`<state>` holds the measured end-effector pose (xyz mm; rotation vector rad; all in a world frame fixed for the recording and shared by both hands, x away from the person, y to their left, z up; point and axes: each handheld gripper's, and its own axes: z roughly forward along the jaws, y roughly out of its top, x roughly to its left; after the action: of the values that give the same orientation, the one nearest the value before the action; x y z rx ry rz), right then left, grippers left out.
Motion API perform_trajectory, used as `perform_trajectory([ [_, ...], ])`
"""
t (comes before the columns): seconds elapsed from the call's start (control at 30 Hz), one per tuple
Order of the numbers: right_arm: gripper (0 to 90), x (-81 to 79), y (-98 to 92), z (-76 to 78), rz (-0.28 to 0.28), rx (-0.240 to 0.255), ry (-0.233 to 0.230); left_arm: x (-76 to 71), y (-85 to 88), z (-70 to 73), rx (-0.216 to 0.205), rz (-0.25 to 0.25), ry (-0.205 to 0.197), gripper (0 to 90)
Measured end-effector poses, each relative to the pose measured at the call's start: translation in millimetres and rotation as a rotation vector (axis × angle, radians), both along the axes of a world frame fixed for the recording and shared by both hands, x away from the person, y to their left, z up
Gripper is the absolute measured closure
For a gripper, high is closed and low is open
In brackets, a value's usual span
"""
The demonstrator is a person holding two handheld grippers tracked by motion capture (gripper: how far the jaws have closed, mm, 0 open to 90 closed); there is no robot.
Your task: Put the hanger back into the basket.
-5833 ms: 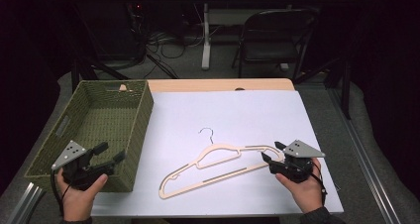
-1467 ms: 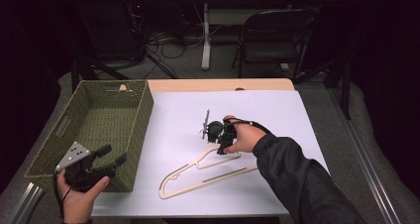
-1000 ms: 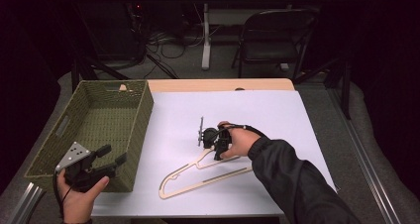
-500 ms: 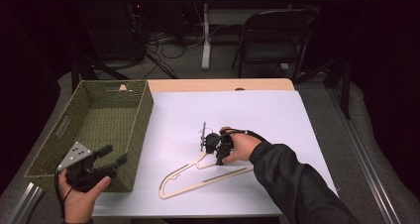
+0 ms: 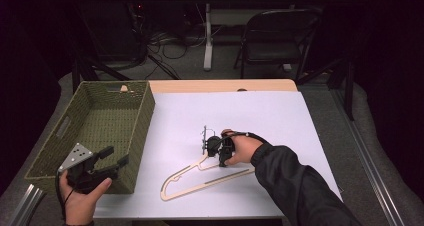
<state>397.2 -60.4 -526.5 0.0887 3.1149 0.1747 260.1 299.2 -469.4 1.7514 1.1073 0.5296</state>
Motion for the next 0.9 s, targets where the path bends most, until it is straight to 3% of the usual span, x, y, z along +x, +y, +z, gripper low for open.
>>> perform_trajectory([
  [0.17,78.6,-0.8,0.6,-0.4,0.005,-0.012,0.001,0.0,0.0,-0.2,0.002,0.004,0.001,31.7],
  [0.37,83.3,-6.3,1.1,-0.4,0.068,-0.040,0.034,-0.2,0.2,0.1,0.001,0.006,-0.001,31.7],
  [0.5,85.4,-8.1,-0.5,1.9,0.069,-0.028,0.056,-0.4,-0.5,0.5,-0.001,0.003,-0.004,31.8],
  [0.9,85.5,-10.8,-5.4,5.9,0.084,-0.006,0.011,-0.8,-6.1,3.1,0.007,-0.018,-0.008,32.2],
])
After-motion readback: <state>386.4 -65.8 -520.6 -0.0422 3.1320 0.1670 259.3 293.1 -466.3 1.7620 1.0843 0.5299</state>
